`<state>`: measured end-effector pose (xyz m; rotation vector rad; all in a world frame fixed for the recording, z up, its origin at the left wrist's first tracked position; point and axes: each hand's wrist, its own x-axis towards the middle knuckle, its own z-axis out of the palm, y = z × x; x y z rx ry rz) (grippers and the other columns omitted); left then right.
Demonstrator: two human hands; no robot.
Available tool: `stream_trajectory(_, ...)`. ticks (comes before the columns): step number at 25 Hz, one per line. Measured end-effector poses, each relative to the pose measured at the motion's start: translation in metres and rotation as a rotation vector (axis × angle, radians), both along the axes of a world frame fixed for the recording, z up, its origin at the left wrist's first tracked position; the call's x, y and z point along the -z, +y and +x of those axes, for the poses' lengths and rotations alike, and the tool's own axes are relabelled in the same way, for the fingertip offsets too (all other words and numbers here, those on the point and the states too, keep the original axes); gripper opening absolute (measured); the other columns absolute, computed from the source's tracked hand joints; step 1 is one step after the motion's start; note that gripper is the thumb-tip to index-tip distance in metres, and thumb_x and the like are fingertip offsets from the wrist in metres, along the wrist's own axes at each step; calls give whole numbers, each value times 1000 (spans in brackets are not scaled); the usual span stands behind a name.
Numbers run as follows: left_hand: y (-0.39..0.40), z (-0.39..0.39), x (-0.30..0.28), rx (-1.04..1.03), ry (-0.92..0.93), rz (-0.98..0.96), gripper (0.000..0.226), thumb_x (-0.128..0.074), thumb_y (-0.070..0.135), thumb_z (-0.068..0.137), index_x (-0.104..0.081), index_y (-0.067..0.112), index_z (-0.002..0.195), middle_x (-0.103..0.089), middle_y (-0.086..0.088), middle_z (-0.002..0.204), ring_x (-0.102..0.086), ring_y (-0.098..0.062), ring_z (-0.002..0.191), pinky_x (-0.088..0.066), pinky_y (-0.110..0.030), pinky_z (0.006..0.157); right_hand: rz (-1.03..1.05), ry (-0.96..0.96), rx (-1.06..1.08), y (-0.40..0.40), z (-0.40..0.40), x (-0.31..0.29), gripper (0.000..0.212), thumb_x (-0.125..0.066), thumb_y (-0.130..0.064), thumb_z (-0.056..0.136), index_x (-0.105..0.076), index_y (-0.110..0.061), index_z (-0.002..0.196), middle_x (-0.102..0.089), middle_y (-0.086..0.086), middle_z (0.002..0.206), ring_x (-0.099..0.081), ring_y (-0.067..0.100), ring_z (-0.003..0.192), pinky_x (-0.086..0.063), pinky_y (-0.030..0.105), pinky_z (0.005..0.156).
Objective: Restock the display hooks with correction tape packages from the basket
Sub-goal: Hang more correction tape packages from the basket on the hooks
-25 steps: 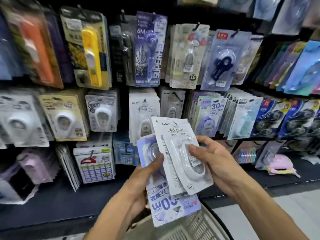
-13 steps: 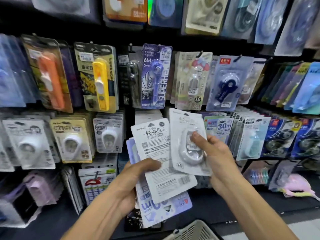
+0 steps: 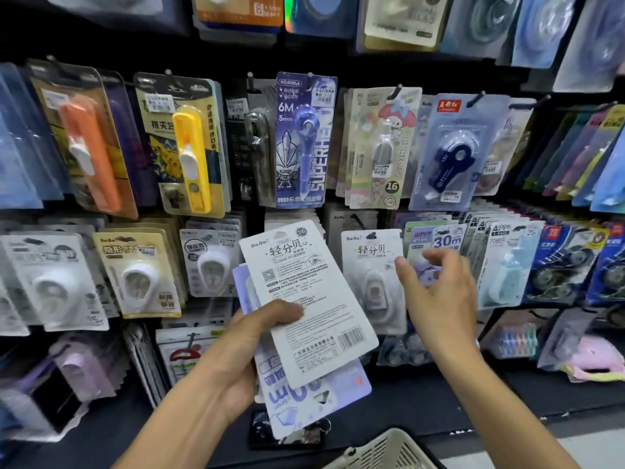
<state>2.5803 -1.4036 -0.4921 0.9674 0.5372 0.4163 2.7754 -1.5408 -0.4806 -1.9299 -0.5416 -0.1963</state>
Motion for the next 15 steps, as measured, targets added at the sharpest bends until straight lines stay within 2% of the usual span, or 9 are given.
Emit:
stream_trajectory(1, -3, 2, 0, 0, -1, 9, 64, -86, -1, 52, -72, 13, 113, -78, -17, 107, -77, -37, 94, -64, -50, 74, 60, 81, -228, -3, -11, -5, 46, -68, -64, 81, -63, -26, 106, -67, -10, 106, -63, 4, 91, -48, 17, 73)
stream_trajectory(2, -6, 3, -1, -3, -1, 9, 70, -88, 1, 50, -71, 12, 117, -78, -17, 107, -76, -37, 95, -65, -50, 72, 115, 265, -526, -5, -27, -10, 43, -74, -63, 77, -69, -29, 102, -74, -9, 101, -69, 5, 88, -50, 14, 68)
stream_trajectory(4, -10, 5, -3, 0, -28, -41, 67, -88, 9, 58, -70, 12, 123, -76, -20, 112, -75, -40, 98, -64, -49, 67, 104, 523, -898, -5, -53, -13, 31, -85, -38, 76, -74, -27, 103, -79, -3, 102, -76, 14, 90, -57, 19, 68)
stream_trajectory(6, -12, 4, -4, 47, -54, -96, 68, -96, 13, 62, -70, 13, 125, -74, -22, 117, -74, -41, 102, -63, -51, 68, 184, 598, -843, -4, -59, -12, 20, -87, -19, 73, -73, -22, 86, -79, 4, 93, -76, 21, 79, -58, 32, 59)
stream_trajectory(8, -14, 2, -3, 73, -44, -100, 67, -95, 22, 65, -69, 11, 127, -74, -23, 117, -74, -41, 101, -64, -51, 69, 350, 674, -697, -8, -55, -15, 22, -81, -23, 70, -60, -21, 66, -74, 8, 79, -71, 20, 63, -52, 31, 48)
stream_trajectory(10, -17, 1, -3, 76, -28, -101, 69, -88, 25, 64, -68, 5, 127, -74, -25, 116, -75, -42, 99, -64, -49, 69, 431, 700, -656, -14, -51, -17, 22, -76, -23, 79, -56, -16, 74, -75, 11, 81, -72, 21, 62, -52, 28, 44)
stream_trajectory(12, -19, 1, -3, 48, -2, -92, 78, -86, 25, 57, -66, -1, 129, -73, -28, 115, -74, -44, 98, -64, -50, 76, 443, 796, -648, -17, -49, -19, 13, -69, -20, 90, -60, -11, 88, -77, 14, 95, -75, 24, 70, -55, 29, 45)
stream_trajectory(14, -17, 0, -4, -11, 8, -89, 79, -87, 19, 56, -66, 1, 130, -74, -28, 111, -75, -42, 89, -64, -51, 69, 459, 921, -627, -24, -41, -26, 15, -62, -15, 94, -66, -6, 105, -78, 13, 104, -77, 26, 81, -61, 35, 51)
stream_trajectory(15, -14, -2, -5, -66, 13, -74, 78, -87, 15, 55, -66, 4, 129, -75, -26, 107, -76, -41, 81, -63, -50, 62, 489, 886, -584, -29, -36, -33, 18, -60, -11, 94, -67, -9, 110, -78, 10, 104, -77, 24, 82, -60, 35, 50)
